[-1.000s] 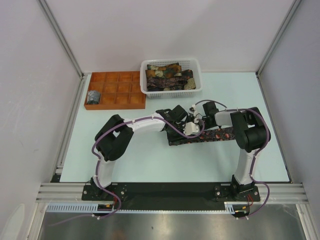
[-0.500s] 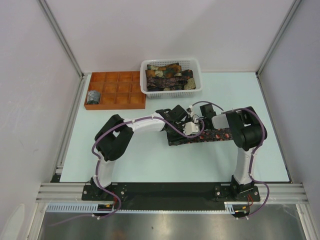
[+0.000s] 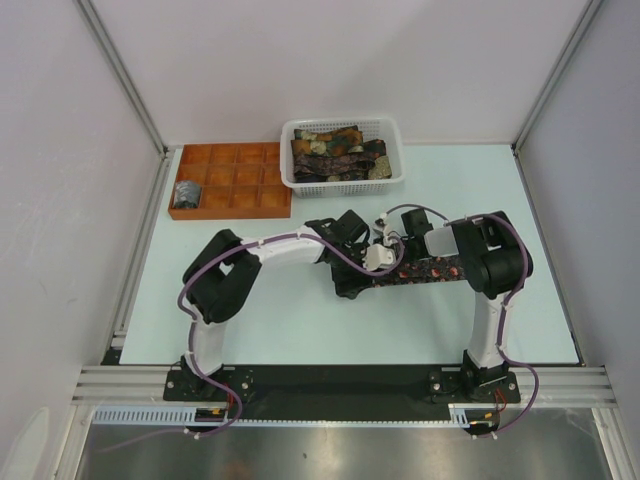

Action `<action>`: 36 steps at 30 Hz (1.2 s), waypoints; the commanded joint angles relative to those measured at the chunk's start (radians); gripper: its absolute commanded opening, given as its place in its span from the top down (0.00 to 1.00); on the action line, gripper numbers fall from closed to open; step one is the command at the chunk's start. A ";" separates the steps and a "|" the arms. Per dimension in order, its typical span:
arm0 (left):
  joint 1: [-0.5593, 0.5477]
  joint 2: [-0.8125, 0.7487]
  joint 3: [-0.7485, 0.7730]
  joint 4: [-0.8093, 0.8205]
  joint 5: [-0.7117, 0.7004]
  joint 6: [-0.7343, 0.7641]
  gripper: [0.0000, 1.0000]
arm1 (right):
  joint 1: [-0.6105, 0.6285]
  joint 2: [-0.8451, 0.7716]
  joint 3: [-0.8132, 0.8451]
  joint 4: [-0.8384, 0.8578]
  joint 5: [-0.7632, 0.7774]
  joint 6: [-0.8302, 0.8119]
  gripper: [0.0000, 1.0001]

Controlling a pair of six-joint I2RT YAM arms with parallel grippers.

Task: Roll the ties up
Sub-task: Roll the tie at the center of the board.

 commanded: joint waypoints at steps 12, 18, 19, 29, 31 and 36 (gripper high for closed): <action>0.149 -0.246 -0.295 0.279 0.232 -0.033 0.11 | -0.045 0.087 0.049 -0.131 0.173 -0.067 1.00; 0.136 -0.220 -0.273 0.290 0.212 -0.007 0.07 | -0.049 0.101 0.063 -0.136 0.159 -0.058 1.00; 0.133 -0.217 -0.267 0.290 0.204 0.000 0.06 | -0.051 0.104 0.066 -0.137 0.153 -0.058 1.00; 0.116 -0.177 -0.232 0.302 0.229 0.090 0.03 | -0.055 0.139 0.098 -0.165 0.136 -0.066 1.00; 0.105 -0.132 -0.185 0.284 0.220 0.093 0.07 | -0.055 0.139 0.103 -0.165 0.134 -0.069 1.00; 0.091 -0.045 -0.085 0.183 0.187 0.105 0.22 | -0.055 0.134 0.101 -0.162 0.121 -0.063 1.00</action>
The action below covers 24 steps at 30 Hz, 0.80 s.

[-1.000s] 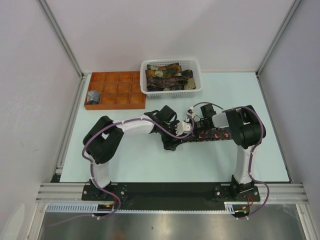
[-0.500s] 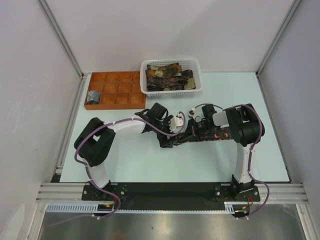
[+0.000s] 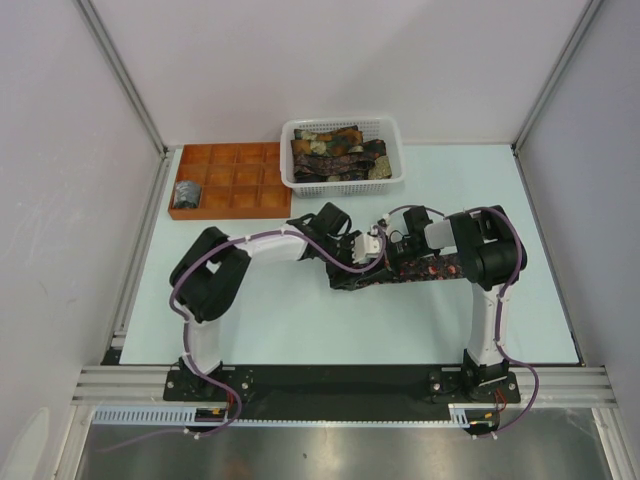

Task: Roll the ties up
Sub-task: Roll the tie at the center of the board.

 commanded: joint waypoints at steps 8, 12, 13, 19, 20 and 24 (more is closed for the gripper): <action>-0.019 0.058 0.114 -0.194 -0.018 0.100 0.70 | 0.003 -0.005 -0.019 0.004 0.111 -0.007 1.00; -0.016 0.046 0.117 -0.325 -0.044 0.163 0.91 | 0.027 -0.059 -0.029 0.000 0.083 0.007 0.86; -0.014 0.041 0.111 -0.338 -0.050 0.171 0.93 | 0.021 -0.076 -0.029 -0.001 0.076 0.016 0.82; 0.003 0.030 0.109 -0.443 -0.074 0.227 0.99 | -0.013 -0.148 0.035 -0.074 0.040 -0.042 0.76; 0.006 0.030 0.109 -0.449 -0.077 0.237 0.99 | -0.017 -0.147 0.047 -0.088 0.046 -0.050 0.76; 0.007 0.050 0.149 -0.467 -0.094 0.232 0.99 | -0.008 -0.124 0.062 -0.109 0.068 -0.064 0.76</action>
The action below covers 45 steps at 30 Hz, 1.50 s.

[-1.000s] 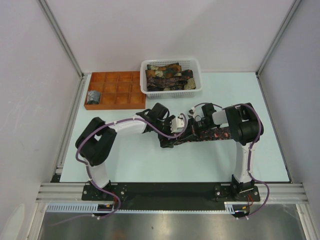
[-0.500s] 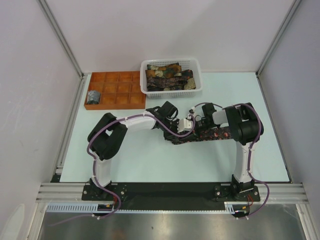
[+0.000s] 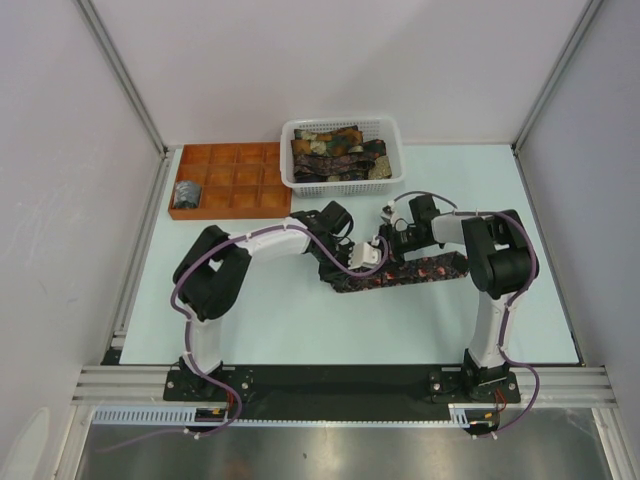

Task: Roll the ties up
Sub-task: Roll the tie at the center of the board.

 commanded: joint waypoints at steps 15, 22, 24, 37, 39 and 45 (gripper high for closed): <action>0.025 0.022 0.041 -0.166 -0.033 -0.006 0.97 | 0.050 0.039 0.049 0.022 0.156 -0.039 0.66; 0.100 -0.067 -0.004 0.003 0.044 -0.123 0.97 | 0.061 0.109 0.029 -0.120 0.259 -0.135 0.71; 0.100 -0.058 -0.004 0.006 0.046 -0.121 0.96 | 0.061 0.110 0.029 -0.123 0.270 -0.139 0.70; 0.040 0.026 0.010 -0.074 -0.065 -0.080 0.96 | 0.082 -0.025 0.026 -0.028 0.074 -0.046 0.67; 0.040 0.028 0.011 -0.069 -0.062 -0.083 0.96 | 0.102 -0.028 0.028 -0.012 0.069 -0.017 0.67; 0.040 0.028 0.015 -0.060 -0.054 -0.092 0.96 | 0.117 0.035 0.017 0.063 0.077 0.049 0.66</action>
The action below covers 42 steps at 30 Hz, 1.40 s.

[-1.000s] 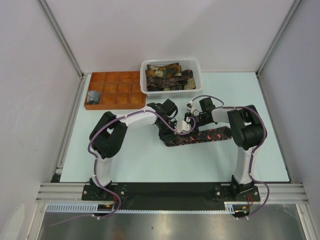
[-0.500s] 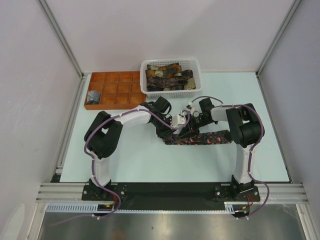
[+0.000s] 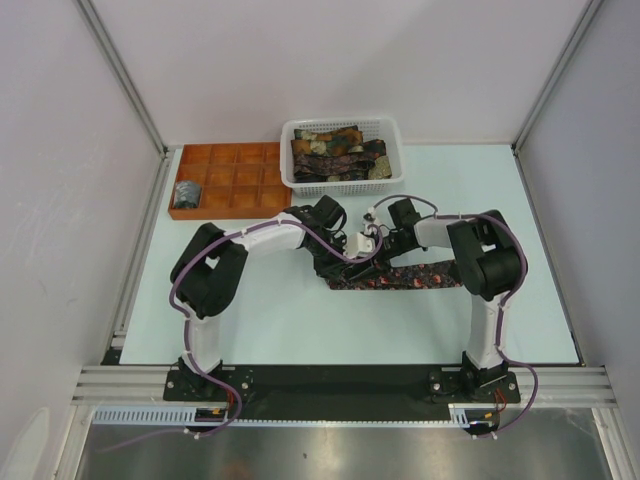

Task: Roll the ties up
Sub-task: Roll the tie at the center of the board.

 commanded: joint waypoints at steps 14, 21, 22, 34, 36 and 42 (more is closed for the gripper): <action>0.018 -0.016 -0.048 0.006 0.002 -0.017 0.57 | 0.024 0.078 -0.012 0.096 0.040 0.072 1.00; 0.104 -0.120 -0.122 0.071 0.106 0.041 0.24 | 0.018 0.088 -0.012 0.018 0.123 0.017 1.00; 0.104 -0.128 -0.137 0.089 0.111 0.049 0.24 | 0.019 0.089 -0.006 0.013 0.134 0.017 1.00; 0.056 -0.122 -0.114 0.075 0.106 0.131 0.16 | 0.019 0.095 0.011 -0.016 0.136 0.008 1.00; 0.043 -0.113 -0.110 0.075 0.093 0.135 0.15 | 0.019 0.094 0.010 -0.012 0.133 0.008 1.00; 0.018 -0.106 -0.104 0.036 0.086 0.183 0.37 | 0.019 0.084 0.005 -0.002 0.120 0.014 1.00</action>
